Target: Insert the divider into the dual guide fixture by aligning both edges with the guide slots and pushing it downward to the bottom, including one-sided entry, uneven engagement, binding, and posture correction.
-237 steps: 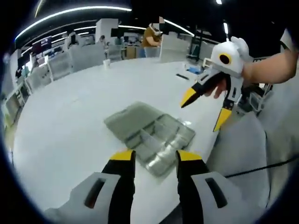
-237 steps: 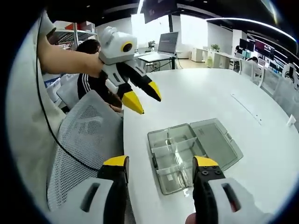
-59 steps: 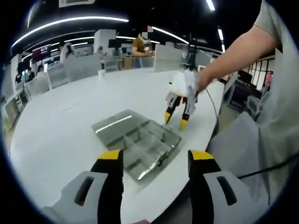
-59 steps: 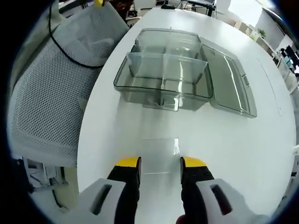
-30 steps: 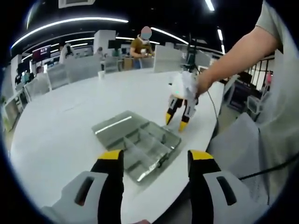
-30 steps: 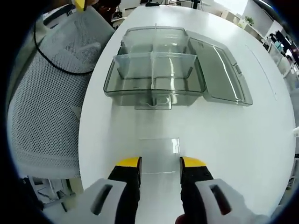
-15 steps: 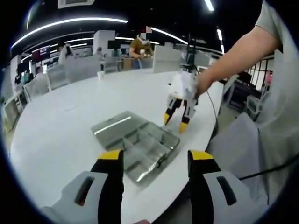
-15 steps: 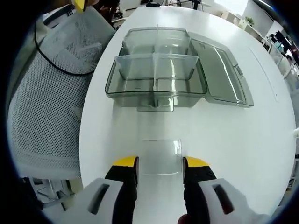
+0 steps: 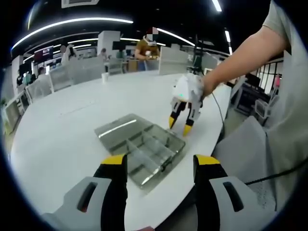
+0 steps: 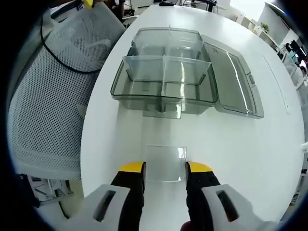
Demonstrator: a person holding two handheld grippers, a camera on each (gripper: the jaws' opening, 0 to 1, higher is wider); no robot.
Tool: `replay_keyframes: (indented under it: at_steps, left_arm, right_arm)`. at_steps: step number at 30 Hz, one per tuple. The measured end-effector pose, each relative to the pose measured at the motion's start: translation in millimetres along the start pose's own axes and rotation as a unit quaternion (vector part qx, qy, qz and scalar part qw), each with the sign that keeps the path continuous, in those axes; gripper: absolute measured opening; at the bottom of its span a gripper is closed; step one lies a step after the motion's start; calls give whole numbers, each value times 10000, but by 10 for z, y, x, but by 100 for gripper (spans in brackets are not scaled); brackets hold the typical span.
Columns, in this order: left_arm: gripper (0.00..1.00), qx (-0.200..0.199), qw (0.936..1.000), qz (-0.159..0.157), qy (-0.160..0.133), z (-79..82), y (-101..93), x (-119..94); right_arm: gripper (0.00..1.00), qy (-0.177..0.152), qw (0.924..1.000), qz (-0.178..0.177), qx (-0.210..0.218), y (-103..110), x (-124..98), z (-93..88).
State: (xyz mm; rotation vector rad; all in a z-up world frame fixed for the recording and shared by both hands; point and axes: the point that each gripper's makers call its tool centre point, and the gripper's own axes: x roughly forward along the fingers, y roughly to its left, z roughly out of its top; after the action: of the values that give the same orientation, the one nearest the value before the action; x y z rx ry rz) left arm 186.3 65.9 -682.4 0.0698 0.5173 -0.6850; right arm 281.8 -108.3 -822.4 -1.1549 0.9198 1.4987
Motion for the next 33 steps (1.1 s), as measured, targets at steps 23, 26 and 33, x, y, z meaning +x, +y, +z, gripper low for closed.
replay_keyframes:
  at_steps: [23, 26, 33]
  left_arm:
    - [54, 21, 10000, -5, -43, 44, -15, -13]
    - [54, 26, 10000, -10, -41, 48, -18, -7]
    - [53, 28, 10000, -43, -72, 77, -31, 22]
  right_arm:
    - [27, 31, 9997, -38, 238, 45, -51, 11]
    - [27, 43, 9997, -57, 240, 39, -66, -2]
    - [27, 3, 9995, -108, 302, 37, -139, 6]
